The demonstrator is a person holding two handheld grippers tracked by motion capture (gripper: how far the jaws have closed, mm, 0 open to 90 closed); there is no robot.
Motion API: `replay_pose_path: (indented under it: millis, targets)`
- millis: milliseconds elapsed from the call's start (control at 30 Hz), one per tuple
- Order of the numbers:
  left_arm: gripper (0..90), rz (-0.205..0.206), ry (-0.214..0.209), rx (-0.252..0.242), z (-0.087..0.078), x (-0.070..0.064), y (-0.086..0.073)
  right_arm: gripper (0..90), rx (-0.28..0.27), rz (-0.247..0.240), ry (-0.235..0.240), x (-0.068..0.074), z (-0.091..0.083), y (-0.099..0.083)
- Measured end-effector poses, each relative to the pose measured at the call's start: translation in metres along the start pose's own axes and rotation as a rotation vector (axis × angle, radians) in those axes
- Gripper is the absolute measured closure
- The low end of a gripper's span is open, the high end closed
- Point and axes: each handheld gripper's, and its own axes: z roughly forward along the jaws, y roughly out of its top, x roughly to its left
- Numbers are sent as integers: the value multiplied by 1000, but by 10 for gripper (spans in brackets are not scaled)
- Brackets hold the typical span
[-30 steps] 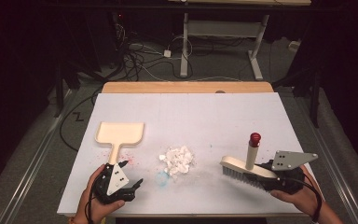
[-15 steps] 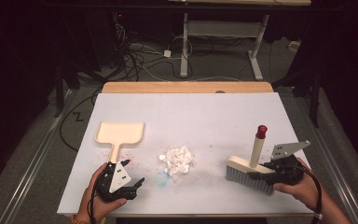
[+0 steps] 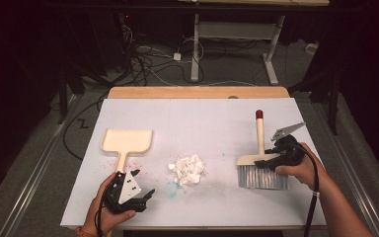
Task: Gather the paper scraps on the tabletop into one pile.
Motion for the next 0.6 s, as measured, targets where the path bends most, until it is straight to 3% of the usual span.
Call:
replay_pose_path:
  millis: [100, 133, 167, 200, 267, 333, 367, 433, 533, 600]
  targets:
    - [217, 4, -4, 3, 0, 0, 0, 350, 54, -10, -70, -3, -1, 5]
    - [217, 4, -6, 1, 0, 0, 0, 367, 50, -1, -110, -3, -2, 5]
    - [216, 2, -5, -1, 0, 0, 0, 412, 13, 4, -166, -2, -5, 5]
    - [217, 1, -5, -4, 0, 0, 0, 373, -18, 5, -195, -2, -8, 4]
    - [217, -4, -4, -7, 0, 1, 1, 363, -105, 12, -230, 1, -17, 1]
    - [217, -5, -1, -11, 0, 2, 1, 338, -171, -19, -259, 7, -22, -3]
    - [217, -6, 0, -12, 0, 2, 1, 329, -206, -32, -302, 11, -24, -6]
    - [216, -6, 5, -10, 1, 2, 2, 327, -273, -45, -301, 18, -27, -13]
    - [213, -13, 6, -19, -1, 1, 1, 291, -389, -76, -338, 36, -31, -26]
    - [212, -8, 12, -17, -2, 0, 1, 254, -439, -77, -359, 49, -33, -34]
